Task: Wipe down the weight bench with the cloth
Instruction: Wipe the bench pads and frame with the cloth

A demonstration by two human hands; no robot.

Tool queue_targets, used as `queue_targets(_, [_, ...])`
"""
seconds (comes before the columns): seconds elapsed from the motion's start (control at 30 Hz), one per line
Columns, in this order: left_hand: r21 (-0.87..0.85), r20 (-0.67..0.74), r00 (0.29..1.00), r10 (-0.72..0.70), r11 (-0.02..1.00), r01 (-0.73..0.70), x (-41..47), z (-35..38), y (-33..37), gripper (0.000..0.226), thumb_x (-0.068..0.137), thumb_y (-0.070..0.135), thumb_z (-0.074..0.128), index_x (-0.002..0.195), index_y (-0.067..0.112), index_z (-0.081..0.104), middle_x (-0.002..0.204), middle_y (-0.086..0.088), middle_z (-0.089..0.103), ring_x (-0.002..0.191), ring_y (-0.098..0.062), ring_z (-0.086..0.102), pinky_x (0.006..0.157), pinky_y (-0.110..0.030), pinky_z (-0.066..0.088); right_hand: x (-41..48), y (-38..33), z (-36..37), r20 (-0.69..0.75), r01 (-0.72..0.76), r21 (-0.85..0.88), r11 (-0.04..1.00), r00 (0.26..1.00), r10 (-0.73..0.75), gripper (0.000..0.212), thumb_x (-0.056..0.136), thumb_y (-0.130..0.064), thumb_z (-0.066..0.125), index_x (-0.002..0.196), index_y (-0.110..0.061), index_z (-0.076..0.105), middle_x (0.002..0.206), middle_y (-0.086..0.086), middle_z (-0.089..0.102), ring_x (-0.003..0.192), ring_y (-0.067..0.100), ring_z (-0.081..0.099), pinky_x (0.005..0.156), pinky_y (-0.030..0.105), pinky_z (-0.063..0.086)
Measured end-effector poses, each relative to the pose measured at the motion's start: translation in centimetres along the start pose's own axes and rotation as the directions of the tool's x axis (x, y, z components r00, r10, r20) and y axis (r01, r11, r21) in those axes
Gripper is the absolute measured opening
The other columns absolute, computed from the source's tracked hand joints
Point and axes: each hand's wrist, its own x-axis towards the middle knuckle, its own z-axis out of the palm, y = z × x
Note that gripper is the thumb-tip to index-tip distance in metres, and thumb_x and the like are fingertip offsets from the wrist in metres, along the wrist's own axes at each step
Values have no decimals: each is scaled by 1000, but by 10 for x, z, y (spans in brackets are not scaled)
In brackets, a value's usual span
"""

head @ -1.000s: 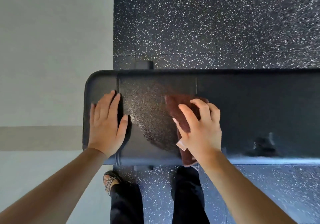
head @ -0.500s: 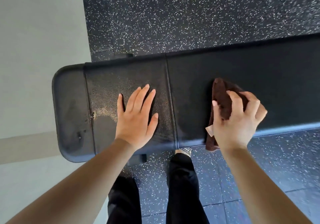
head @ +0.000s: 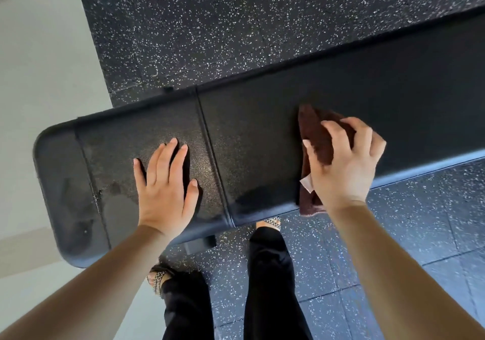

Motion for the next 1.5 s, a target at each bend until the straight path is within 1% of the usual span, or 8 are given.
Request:
queue_targets(0.23, [-14, -42, 999, 15, 1000, -15, 1, 2, -1, 58, 82, 33, 38, 134, 9, 38, 143, -7, 30, 133, -29, 28, 109, -59, 9, -6, 6, 0, -57, -8, -21, 1000, 998, 7, 31, 84, -29, 69, 109, -12, 64, 117, 19, 55, 97, 44, 47, 92, 21, 19])
queue_targets(0.5, [-53, -31, 999, 43, 998, -44, -1, 2, -7, 57, 86, 38, 36, 138, 15, 36, 148, -4, 32, 136, -23, 23, 110, -57, 6, -67, -50, 12, -87, -21, 46, 999, 996, 25, 30, 82, -30, 69, 108, -15, 64, 116, 17, 55, 96, 41, 47, 92, 28, 29])
queue_targets(0.7, [-30, 45, 944, 328, 945, -327, -11, -7, -53, 51, 92, 35, 33, 140, 18, 37, 151, -3, 30, 138, -22, 24, 110, -55, 15, -122, -130, 32, -112, -2, 136, 991, 994, 17, 30, 82, -31, 70, 106, -14, 65, 115, 16, 56, 97, 38, 49, 96, 27, 29])
queue_targets(0.8, [6, 60, 925, 375, 927, -376, -32, -14, -105, 48, 93, 34, 36, 139, 22, 39, 151, -2, 31, 137, -21, 26, 110, -51, 16, -142, -166, 40, -134, -23, 142, 990, 990, 42, 31, 83, -30, 69, 109, -16, 63, 117, 17, 56, 99, 39, 48, 96, 27, 29])
queue_targets(0.9, [7, 42, 954, 298, 954, -299, -54, -23, -155, 48, 93, 37, 35, 138, 23, 39, 150, -3, 31, 137, -23, 26, 110, -49, 16, -160, -200, 48, -118, 18, 154, 988, 993, 0, 31, 82, -29, 71, 109, -15, 63, 117, 17, 56, 99, 40, 49, 99, 23, 25])
queue_targets(1.03, [-70, 1, 979, 205, 976, -205, -67, -24, -180, 50, 93, 32, 34, 139, 17, 37, 149, -6, 33, 137, -24, 28, 112, -41, 17, -178, -240, 63, 2, 184, 145, 972, 982, -186, 31, 83, -33, 68, 110, -18, 63, 117, 14, 55, 100, 40, 45, 91, 40, 37])
queue_targets(1.27, [-141, -76, 986, 146, 978, -156, -54, -24, -183, 52, 92, 33, 36, 138, 10, 37, 147, -10, 35, 135, -27, 29, 111, -43, 23, -101, -269, 81, 60, 164, 89, 982, 984, -169, 34, 86, -39, 59, 115, -20, 61, 123, 12, 52, 108, 32, 33, 70, 41, 51])
queue_targets(1.5, [-211, -158, 973, -168, 968, 132, -25, -24, -172, 53, 91, 31, 38, 141, 12, 33, 149, -7, 31, 136, -25, 26, 112, -44, 21, -115, -267, 80, 105, 268, 125, 955, 954, -281, 34, 85, -34, 63, 116, -22, 60, 124, 8, 49, 109, 34, 37, 78, 42, 49])
